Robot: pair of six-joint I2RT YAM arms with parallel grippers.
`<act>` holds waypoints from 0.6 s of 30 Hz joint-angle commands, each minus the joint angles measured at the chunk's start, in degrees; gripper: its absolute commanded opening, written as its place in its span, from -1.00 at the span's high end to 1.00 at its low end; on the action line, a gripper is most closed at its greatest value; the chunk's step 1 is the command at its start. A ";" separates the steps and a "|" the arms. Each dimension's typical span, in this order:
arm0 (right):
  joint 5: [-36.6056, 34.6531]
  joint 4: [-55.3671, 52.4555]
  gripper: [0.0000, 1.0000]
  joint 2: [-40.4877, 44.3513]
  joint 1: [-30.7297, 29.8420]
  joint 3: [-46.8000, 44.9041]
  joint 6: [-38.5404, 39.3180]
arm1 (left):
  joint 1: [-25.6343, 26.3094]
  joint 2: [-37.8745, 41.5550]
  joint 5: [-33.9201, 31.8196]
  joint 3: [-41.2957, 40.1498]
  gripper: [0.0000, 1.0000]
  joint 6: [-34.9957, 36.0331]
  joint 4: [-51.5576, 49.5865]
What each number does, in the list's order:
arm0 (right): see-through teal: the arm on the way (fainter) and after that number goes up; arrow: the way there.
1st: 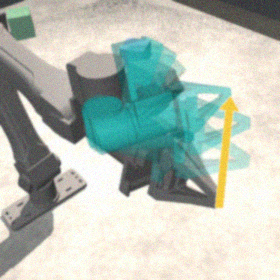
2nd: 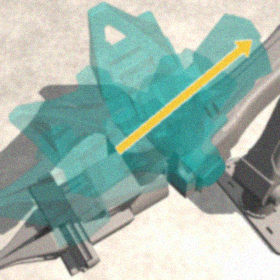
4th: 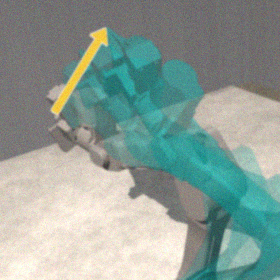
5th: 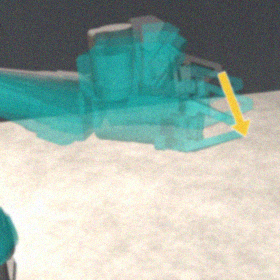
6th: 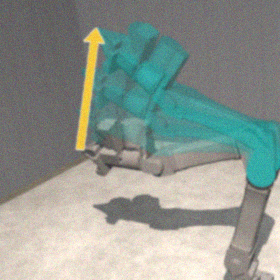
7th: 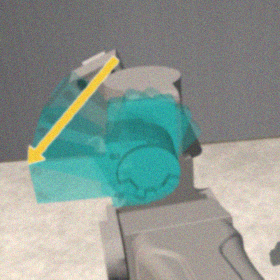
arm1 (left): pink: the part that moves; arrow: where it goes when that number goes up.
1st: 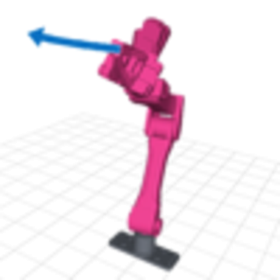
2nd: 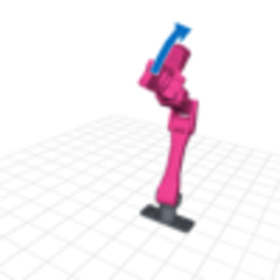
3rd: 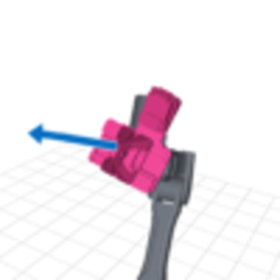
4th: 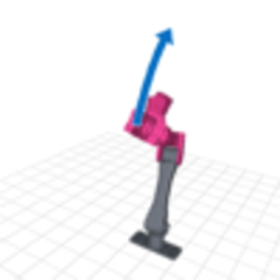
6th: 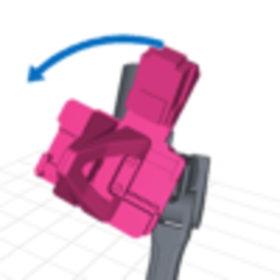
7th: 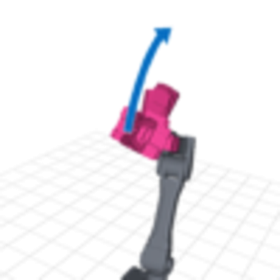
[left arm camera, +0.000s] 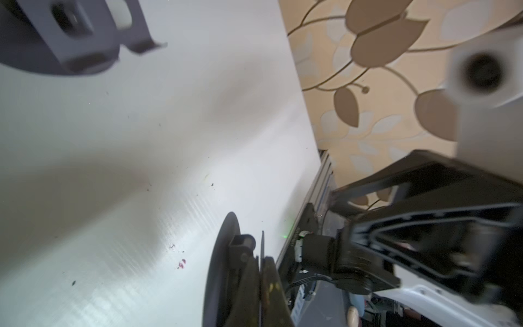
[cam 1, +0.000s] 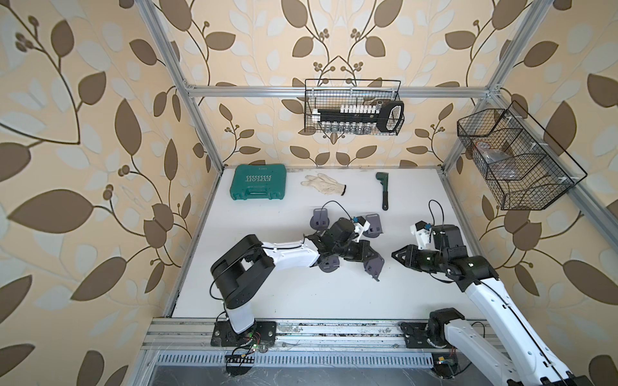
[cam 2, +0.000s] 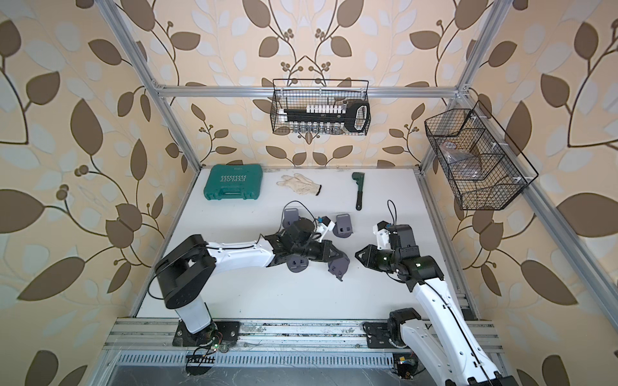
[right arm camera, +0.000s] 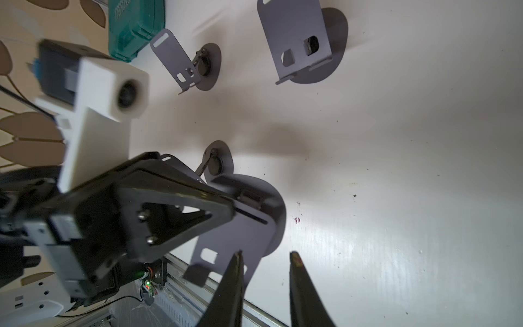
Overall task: Open the phone stand
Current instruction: Pick up the phone stand at the center of the board, then open the phone stand.
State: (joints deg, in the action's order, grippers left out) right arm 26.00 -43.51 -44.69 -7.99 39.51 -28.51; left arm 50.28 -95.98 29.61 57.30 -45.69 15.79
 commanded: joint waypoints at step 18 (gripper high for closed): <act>22.77 42.32 0.44 19.75 0.46 -12.48 -36.02 | -4.05 31.28 -4.33 -10.53 1.00 -15.14 3.16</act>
State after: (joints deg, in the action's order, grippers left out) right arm 46.68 -10.57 -25.26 -7.38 28.34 -57.39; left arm 46.76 -67.79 27.35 46.83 -59.68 17.02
